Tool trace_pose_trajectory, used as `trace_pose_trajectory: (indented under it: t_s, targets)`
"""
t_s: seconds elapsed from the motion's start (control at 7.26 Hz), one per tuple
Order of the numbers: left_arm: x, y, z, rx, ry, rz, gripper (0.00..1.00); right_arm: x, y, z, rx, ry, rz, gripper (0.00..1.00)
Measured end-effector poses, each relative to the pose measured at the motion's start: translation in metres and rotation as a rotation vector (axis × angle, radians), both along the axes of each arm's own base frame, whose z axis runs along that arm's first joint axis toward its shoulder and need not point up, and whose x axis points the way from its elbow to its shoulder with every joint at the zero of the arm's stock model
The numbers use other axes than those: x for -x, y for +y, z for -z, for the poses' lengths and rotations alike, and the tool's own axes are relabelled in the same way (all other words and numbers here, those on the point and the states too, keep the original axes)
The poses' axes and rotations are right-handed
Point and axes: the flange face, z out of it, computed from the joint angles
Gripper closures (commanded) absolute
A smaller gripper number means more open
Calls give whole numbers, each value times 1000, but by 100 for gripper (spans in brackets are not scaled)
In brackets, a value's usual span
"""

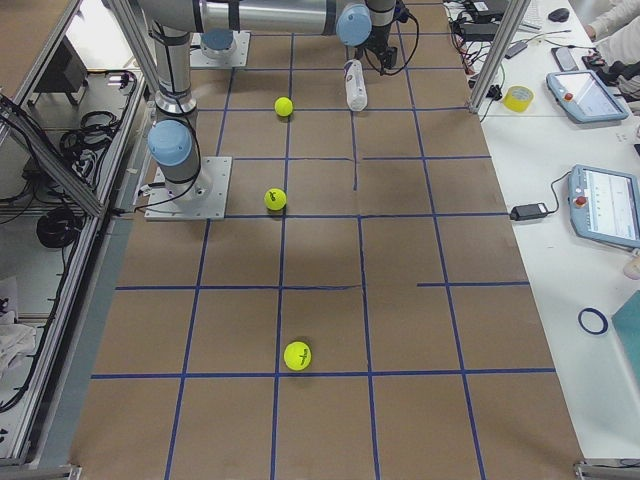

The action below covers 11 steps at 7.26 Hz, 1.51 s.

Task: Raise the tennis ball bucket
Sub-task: 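Grasp the tube's open end with the left gripper while the right arm withdraws, then lift the tube with the left gripper and stand it upright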

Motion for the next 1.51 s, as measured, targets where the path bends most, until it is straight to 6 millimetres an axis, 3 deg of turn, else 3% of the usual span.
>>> trace_pose_trajectory:
  t_s: [0.28,0.55,0.69,0.83,0.96,1.1,1.38,1.51]
  targets:
    - [7,6,11,-21,27,-3,0,50,20,-32,-62,9,177,0]
    - [28,5,11,-4,75,3,0,110,35,-39,-162,76,295,0]
    - [33,5,11,5,82,11,26,132,39,-52,-126,145,334,0]
    - [35,5,10,18,86,23,60,139,47,-70,-70,180,389,0]
    - [36,5,10,35,89,36,88,129,57,-84,-39,179,475,0]
    - [36,5,10,42,91,41,100,107,63,-85,-35,174,530,0]
    - [36,5,-4,61,85,38,100,69,66,-77,9,199,588,0]
    - [37,5,-21,48,69,11,100,64,63,-75,50,208,613,0]
